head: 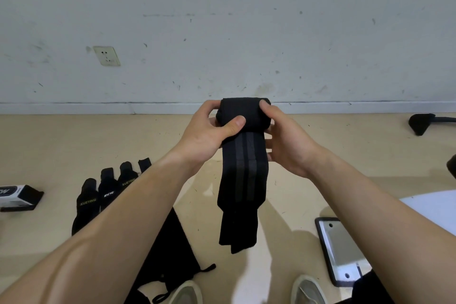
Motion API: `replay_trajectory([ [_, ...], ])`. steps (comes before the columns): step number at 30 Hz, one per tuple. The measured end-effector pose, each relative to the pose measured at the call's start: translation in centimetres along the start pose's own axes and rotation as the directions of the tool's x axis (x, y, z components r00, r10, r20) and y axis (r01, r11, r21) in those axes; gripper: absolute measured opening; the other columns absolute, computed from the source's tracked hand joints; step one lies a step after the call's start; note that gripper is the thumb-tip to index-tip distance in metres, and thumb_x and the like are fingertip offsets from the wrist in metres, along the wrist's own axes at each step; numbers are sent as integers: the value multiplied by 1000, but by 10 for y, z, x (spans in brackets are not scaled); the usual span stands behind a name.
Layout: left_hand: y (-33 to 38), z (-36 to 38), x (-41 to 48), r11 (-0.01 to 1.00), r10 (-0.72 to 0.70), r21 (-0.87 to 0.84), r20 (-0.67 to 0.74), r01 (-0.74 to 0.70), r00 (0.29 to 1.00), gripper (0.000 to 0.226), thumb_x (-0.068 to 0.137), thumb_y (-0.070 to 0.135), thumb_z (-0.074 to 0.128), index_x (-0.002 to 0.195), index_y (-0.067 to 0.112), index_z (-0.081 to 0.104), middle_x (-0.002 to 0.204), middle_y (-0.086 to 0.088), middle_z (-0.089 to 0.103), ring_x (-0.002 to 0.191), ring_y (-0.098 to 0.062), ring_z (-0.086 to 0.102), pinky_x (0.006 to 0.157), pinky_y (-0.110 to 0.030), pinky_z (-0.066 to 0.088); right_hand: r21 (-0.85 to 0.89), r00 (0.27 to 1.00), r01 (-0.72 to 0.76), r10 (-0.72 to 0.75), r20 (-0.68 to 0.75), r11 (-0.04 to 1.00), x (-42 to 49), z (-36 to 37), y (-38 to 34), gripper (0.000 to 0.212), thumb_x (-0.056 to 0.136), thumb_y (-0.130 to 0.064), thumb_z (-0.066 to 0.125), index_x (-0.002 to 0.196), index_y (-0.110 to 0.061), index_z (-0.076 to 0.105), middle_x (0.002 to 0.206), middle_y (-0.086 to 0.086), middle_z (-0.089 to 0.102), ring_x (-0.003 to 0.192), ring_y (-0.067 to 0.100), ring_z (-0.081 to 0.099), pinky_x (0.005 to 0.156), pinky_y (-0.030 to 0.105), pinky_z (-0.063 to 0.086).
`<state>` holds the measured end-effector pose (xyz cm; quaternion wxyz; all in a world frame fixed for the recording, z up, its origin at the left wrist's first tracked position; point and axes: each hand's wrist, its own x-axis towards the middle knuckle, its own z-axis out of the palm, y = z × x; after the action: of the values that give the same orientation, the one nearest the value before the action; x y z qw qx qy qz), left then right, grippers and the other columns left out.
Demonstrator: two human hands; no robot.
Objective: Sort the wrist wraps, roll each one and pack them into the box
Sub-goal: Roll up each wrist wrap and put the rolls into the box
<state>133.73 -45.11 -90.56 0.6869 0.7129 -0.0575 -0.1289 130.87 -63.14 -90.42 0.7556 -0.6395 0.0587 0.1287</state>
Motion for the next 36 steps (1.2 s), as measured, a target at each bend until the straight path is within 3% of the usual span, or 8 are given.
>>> replay_trajectory([
  [2, 0, 0, -1, 1000, 20, 10, 2, -20, 1000, 59, 77, 31, 84, 129, 25, 57, 120, -13, 72, 106, -27, 75, 99, -46, 59, -44, 999, 33, -34, -25, 998, 0, 3, 1, 50, 96, -65, 52, 131, -29, 57, 122, -3, 71, 103, 19, 74, 91, 49, 60],
  [8, 1, -3, -2, 998, -56, -27, 64, 58, 996, 70, 78, 28, 89, 138, 22, 53, 125, -13, 70, 108, -27, 75, 94, -42, 60, -14, 992, 122, -122, -39, 992, -1, 0, 1, 36, 101, -41, 58, 131, -21, 55, 107, -5, 75, 92, 16, 74, 91, 48, 60],
  [13, 8, 1, -4, 989, -129, -67, 89, 135, 988, 51, 95, 46, 67, 128, 7, 64, 119, -10, 75, 101, -22, 77, 81, -31, 61, -15, 985, 172, -172, -12, 985, -1, 1, 2, 31, 103, -24, 58, 133, -20, 51, 100, 7, 71, 87, 20, 72, 82, 42, 57],
  [16, 6, -2, -2, 995, -76, -66, 39, 79, 996, 47, 94, 38, 72, 129, 9, 64, 122, -9, 74, 105, -25, 76, 92, -39, 61, 2, 986, 163, -163, 24, 987, -2, -1, 0, 36, 102, -21, 60, 136, -25, 51, 101, 6, 73, 93, 23, 72, 88, 45, 57],
  [22, 6, -3, -1, 998, -29, -57, 44, 32, 999, 55, 81, 33, 83, 128, 15, 61, 116, -15, 75, 103, -29, 76, 99, -47, 58, -32, 1000, 16, -16, 20, 999, -1, -1, -2, 54, 91, -65, 61, 133, -31, 59, 129, 5, 68, 110, 27, 72, 94, 50, 59],
  [25, 4, -4, -2, 999, -10, -36, 64, 12, 998, 58, 77, 27, 85, 129, 20, 61, 122, -16, 71, 106, -29, 75, 96, -44, 59, -11, 997, 71, -71, -24, 997, -1, 0, 0, 43, 96, -50, 63, 131, -25, 59, 123, 5, 72, 108, 28, 72, 98, 57, 55],
  [30, 6, -6, -3, 990, -80, -106, 124, 94, 989, 56, 85, 22, 83, 135, 18, 57, 127, -14, 71, 107, -29, 75, 91, -41, 61, 37, 992, 125, -124, -25, 992, 1, -4, 1, 37, 98, -30, 65, 133, -20, 55, 117, 9, 74, 106, 30, 73, 98, 51, 56],
  [36, 8, -4, -3, 984, -120, -121, 121, 134, 985, 67, 80, 50, 74, 130, 6, 65, 122, -12, 73, 106, -26, 76, 91, -39, 61, 5, 985, 167, -167, 34, 986, 1, -4, 4, 49, 89, -17, 74, 132, -25, 53, 114, 19, 66, 97, 29, 72, 86, 39, 57],
])
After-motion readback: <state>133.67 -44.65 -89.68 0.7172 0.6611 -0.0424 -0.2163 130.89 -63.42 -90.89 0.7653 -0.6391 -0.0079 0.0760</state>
